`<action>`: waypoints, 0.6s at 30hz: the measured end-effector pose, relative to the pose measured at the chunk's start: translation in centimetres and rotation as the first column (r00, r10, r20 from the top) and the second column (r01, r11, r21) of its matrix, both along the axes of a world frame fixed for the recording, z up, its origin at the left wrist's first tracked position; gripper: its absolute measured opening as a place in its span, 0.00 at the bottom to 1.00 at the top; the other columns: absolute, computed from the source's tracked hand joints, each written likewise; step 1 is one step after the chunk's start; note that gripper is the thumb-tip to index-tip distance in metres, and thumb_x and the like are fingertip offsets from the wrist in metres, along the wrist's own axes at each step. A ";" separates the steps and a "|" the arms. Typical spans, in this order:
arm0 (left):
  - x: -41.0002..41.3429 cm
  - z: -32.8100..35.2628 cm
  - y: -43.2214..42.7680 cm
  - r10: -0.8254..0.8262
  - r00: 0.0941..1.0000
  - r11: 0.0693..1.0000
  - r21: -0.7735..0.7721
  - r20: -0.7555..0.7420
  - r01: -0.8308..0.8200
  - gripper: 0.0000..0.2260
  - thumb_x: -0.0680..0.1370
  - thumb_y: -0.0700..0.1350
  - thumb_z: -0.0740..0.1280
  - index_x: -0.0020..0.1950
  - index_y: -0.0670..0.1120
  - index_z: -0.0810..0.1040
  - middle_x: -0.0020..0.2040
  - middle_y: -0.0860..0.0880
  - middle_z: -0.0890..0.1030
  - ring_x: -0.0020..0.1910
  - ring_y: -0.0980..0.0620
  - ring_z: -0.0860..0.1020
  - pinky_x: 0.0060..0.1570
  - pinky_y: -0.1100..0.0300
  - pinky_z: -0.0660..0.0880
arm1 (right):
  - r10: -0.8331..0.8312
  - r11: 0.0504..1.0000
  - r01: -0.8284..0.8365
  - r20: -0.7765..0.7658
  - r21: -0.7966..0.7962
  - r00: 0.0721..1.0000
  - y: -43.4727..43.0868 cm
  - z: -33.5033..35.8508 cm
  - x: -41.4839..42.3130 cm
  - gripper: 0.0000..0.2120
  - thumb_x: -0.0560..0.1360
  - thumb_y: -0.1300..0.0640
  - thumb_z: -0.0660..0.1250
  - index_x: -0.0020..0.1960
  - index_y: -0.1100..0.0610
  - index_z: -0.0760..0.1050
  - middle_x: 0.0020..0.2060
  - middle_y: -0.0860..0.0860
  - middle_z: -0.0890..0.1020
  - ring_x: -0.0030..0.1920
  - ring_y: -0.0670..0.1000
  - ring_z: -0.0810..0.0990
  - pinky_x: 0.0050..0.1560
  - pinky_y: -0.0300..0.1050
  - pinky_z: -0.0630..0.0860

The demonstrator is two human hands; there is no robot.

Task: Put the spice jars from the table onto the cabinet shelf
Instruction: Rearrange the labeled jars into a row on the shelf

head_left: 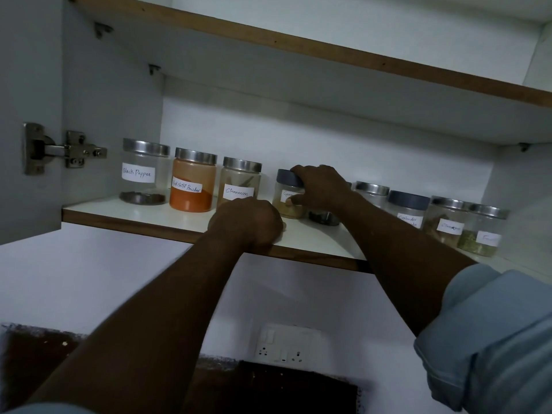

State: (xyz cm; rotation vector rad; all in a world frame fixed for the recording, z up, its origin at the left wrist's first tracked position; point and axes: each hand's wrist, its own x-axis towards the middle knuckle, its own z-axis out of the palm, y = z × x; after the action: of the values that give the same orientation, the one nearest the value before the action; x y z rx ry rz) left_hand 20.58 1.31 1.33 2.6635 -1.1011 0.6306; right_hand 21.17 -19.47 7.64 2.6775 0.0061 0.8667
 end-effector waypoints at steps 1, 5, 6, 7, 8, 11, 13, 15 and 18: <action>0.0 0.0 0.0 0.015 1.000 1.000 -0.013 -0.019 -0.015 0.17 0.81 0.57 0.60 0.60 0.51 0.84 0.55 0.49 0.84 0.54 0.47 0.81 0.57 0.47 0.79 | -0.001 1.000 0.001 -0.002 0.007 1.000 0.0 0.0 0.1 0.31 0.72 0.37 0.73 0.69 0.51 0.70 0.57 0.51 0.82 0.53 0.55 0.80 0.56 0.50 0.72; 0.3 -0.1 0.3 -0.022 1.000 0.999 -0.034 -0.022 0.021 0.17 0.81 0.57 0.62 0.61 0.51 0.84 0.56 0.49 0.84 0.55 0.48 0.80 0.57 0.49 0.78 | -0.001 0.999 0.002 -0.028 0.040 1.000 0.2 -0.1 0.5 0.33 0.72 0.38 0.74 0.71 0.50 0.69 0.60 0.52 0.81 0.55 0.55 0.80 0.58 0.51 0.75; 0.3 -0.1 0.4 -0.023 0.999 0.998 -0.065 -0.029 0.022 0.17 0.81 0.57 0.63 0.59 0.50 0.85 0.54 0.49 0.85 0.53 0.48 0.81 0.56 0.48 0.79 | 0.009 0.998 -0.007 -0.038 0.056 0.999 0.1 0.0 0.4 0.36 0.72 0.38 0.74 0.73 0.51 0.67 0.63 0.53 0.80 0.58 0.55 0.79 0.60 0.52 0.75; 0.2 -0.2 0.2 -0.026 0.999 0.994 -0.104 -0.046 0.022 0.16 0.80 0.58 0.64 0.57 0.50 0.85 0.52 0.49 0.85 0.51 0.49 0.81 0.55 0.48 0.79 | 0.029 0.996 -0.026 -0.037 0.086 0.999 0.0 0.2 0.2 0.39 0.72 0.38 0.74 0.76 0.51 0.64 0.66 0.54 0.78 0.61 0.56 0.78 0.62 0.52 0.74; 0.2 -0.3 0.1 -0.029 0.997 0.988 -0.152 -0.071 0.018 0.16 0.79 0.58 0.65 0.54 0.50 0.86 0.49 0.49 0.85 0.49 0.49 0.81 0.54 0.48 0.80 | 0.051 0.990 -0.049 -0.014 0.130 0.999 0.0 0.4 -0.1 0.42 0.72 0.38 0.74 0.78 0.51 0.61 0.71 0.55 0.75 0.65 0.57 0.76 0.65 0.53 0.73; 0.3 -0.3 0.1 -0.043 0.991 0.955 -0.298 -0.128 0.003 0.13 0.76 0.55 0.69 0.49 0.48 0.87 0.44 0.49 0.85 0.46 0.50 0.81 0.53 0.49 0.81 | 0.104 0.950 -0.135 0.125 0.281 0.987 0.6 1.0 -1.3 0.40 0.75 0.36 0.69 0.80 0.52 0.59 0.77 0.55 0.68 0.73 0.58 0.70 0.70 0.54 0.69; 0.5 0.2 0.8 -0.097 0.980 0.920 -0.391 -0.172 0.022 0.10 0.76 0.52 0.72 0.50 0.47 0.87 0.46 0.48 0.86 0.48 0.50 0.82 0.54 0.51 0.80 | 0.146 0.937 -0.201 0.202 0.287 0.969 1.8 1.6 -2.0 0.35 0.78 0.37 0.65 0.78 0.53 0.63 0.75 0.54 0.70 0.72 0.56 0.71 0.69 0.51 0.69; 0.6 0.4 2.4 -0.174 0.964 0.911 -0.404 -0.202 0.079 0.08 0.77 0.49 0.73 0.50 0.47 0.88 0.50 0.48 0.86 0.49 0.52 0.81 0.52 0.57 0.77 | 0.206 0.915 -0.278 0.254 0.292 0.945 3.5 2.1 -2.8 0.31 0.79 0.38 0.64 0.75 0.54 0.67 0.72 0.53 0.75 0.69 0.54 0.74 0.65 0.48 0.70; 1.6 -0.4 6.3 -0.114 0.980 0.928 -0.369 -0.163 0.047 0.08 0.76 0.53 0.73 0.49 0.51 0.87 0.48 0.51 0.86 0.48 0.54 0.80 0.50 0.57 0.76 | 0.270 0.885 -0.350 0.277 0.306 0.922 6.8 2.8 -3.7 0.28 0.78 0.37 0.66 0.71 0.53 0.73 0.66 0.51 0.79 0.64 0.51 0.77 0.60 0.45 0.73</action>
State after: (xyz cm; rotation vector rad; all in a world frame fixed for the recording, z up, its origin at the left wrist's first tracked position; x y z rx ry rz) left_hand 22.14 7.59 0.96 2.2938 -0.9335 0.5066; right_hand 17.47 -12.71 10.41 2.9344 0.2625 1.3917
